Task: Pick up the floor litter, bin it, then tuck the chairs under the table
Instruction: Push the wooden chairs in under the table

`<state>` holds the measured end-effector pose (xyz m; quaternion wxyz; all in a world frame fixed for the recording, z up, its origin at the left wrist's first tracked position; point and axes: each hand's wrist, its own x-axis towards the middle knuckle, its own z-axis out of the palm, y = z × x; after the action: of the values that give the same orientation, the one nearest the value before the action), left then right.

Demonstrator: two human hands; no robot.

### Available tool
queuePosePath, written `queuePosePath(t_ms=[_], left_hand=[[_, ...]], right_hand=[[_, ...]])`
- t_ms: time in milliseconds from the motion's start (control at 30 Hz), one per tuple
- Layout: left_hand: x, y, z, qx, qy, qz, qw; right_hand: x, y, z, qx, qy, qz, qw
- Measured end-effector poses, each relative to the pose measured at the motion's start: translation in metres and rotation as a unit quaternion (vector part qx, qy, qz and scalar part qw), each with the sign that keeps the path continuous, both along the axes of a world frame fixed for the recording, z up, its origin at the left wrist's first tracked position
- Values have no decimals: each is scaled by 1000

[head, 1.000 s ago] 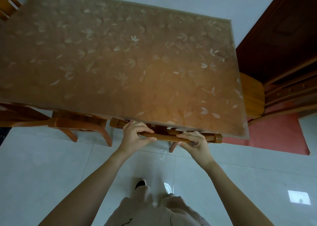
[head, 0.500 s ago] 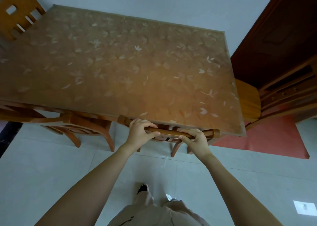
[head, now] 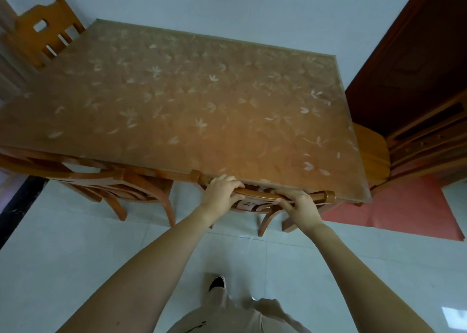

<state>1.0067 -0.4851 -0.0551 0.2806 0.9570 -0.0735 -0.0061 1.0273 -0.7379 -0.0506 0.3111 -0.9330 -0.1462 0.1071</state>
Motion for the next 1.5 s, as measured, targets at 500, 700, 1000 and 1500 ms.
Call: queuePosePath(t_ms=[500,700,1000,1500], left_hand=[[-1,6,2,-42,20,-3,999],[-11,-7,33,-10,-44,-50,998],[-44,-82,83,0,-183,-90,979],[-118,-319,28,-5,-65,-274,960]], right_hand=[[-10,9,13,20,34,-49,998],[-21,2,34,15,-53,-21,998],[-75,-73,69,-42,-221,-49,973],[-258,-301,27,-106,-106,-313,938]])
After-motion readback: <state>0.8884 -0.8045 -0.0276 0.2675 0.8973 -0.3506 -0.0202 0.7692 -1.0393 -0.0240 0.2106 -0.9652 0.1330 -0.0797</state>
